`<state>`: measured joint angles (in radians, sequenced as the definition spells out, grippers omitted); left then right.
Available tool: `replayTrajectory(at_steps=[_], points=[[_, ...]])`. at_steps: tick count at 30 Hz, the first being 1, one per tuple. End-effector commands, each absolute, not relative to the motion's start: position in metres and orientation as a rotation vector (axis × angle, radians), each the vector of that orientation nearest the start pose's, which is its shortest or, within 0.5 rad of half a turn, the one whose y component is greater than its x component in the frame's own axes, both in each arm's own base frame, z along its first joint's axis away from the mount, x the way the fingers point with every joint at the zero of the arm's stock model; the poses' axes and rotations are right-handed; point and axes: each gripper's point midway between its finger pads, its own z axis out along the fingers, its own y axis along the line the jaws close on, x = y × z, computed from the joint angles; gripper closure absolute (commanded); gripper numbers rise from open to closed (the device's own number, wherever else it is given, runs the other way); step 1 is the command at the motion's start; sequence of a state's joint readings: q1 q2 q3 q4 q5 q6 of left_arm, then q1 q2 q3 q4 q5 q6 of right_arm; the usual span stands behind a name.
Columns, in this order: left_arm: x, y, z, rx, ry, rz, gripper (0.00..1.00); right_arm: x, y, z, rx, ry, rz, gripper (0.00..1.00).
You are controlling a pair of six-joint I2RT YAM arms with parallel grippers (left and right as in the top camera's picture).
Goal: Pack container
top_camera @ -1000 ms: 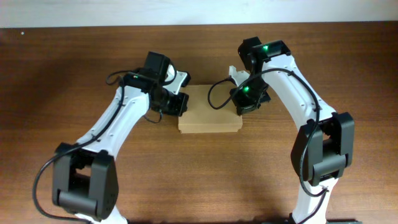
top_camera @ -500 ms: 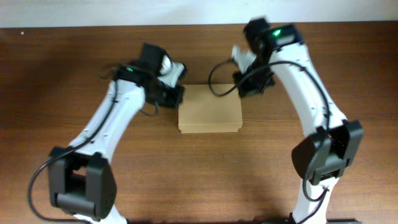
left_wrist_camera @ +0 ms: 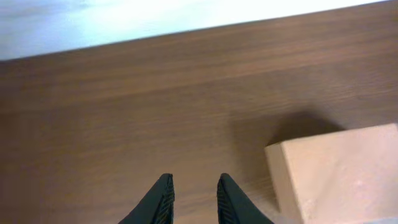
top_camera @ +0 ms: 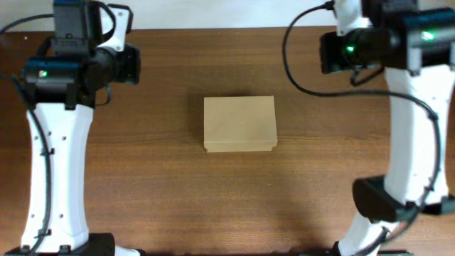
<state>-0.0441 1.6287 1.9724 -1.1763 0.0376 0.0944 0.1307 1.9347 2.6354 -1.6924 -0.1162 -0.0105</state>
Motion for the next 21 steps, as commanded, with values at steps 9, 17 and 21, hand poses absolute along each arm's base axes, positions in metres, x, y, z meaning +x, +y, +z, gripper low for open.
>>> replayTrajectory(at_steps=[9,17,21], points=[[0.330,0.025,0.370,0.062,2.234,0.233,0.50,0.300,-0.008,0.390,0.108,2.447,0.183,0.76],[0.263,0.028,0.302,0.040,2.170,0.250,0.45,0.264,-0.026,0.350,0.104,2.444,-0.027,0.66],[0.254,0.028,0.279,0.036,2.150,0.250,0.35,0.267,-0.034,0.330,0.092,2.477,-0.084,0.43]])
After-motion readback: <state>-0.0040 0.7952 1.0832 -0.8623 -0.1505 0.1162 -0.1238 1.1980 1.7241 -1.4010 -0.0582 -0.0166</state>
